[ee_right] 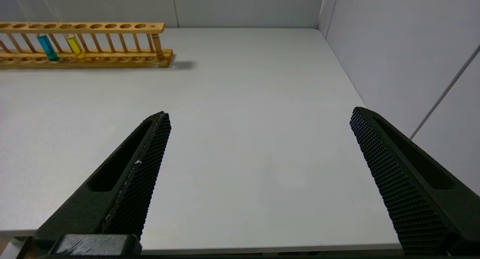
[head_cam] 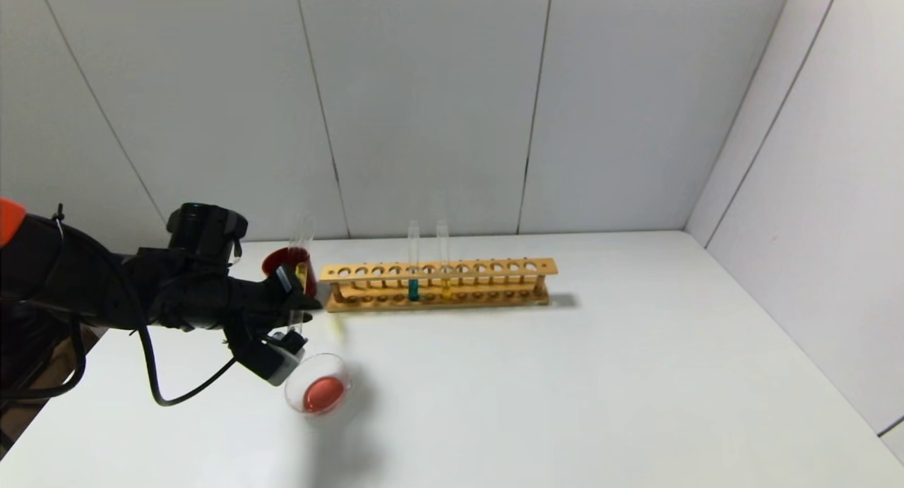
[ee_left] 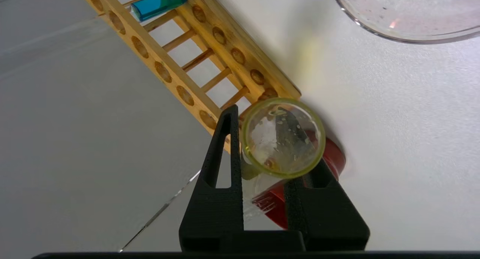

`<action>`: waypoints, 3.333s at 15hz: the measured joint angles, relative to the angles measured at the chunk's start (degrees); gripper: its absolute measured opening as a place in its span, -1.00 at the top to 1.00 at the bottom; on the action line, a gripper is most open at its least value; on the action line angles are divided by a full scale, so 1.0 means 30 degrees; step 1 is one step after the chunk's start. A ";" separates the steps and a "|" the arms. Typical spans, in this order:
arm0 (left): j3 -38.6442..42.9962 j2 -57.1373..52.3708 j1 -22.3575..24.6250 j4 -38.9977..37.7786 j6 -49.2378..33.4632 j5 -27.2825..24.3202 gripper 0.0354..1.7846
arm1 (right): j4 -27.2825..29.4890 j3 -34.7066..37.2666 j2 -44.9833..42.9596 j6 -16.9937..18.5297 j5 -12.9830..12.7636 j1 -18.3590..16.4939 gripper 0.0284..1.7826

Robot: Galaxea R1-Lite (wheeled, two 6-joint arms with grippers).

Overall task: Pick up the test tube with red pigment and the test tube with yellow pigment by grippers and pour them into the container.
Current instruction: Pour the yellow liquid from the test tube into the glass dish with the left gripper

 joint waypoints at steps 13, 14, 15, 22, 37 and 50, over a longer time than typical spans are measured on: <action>-0.0093 0.0662 -0.0638 -0.0313 0.1711 0.1605 0.65 | 0.0000 0.0000 0.0000 0.0000 0.0008 -0.0004 -0.96; -0.0130 0.0727 -0.0670 -0.0443 0.1719 0.1690 0.65 | 0.0000 0.0000 0.0000 0.0000 0.0008 0.0000 -0.96; -0.0130 0.0772 -0.0691 -0.0524 0.1755 0.1707 0.65 | 0.0008 0.0000 0.0000 0.0000 0.0000 0.0008 -0.96; -0.0122 0.0902 -0.0699 -0.0545 0.2649 0.2064 0.65 | 0.0000 0.0000 0.0000 0.0008 0.0008 0.0008 -0.96; -0.0772 0.1682 -0.1150 -0.1829 0.4856 0.2202 0.65 | 0.0000 0.0000 0.0000 0.0000 0.0008 0.0008 -0.96; -0.0581 0.1654 -0.1195 -0.2934 0.5579 0.2462 0.65 | 0.0000 0.0000 0.0000 0.0000 0.0000 0.0008 -0.96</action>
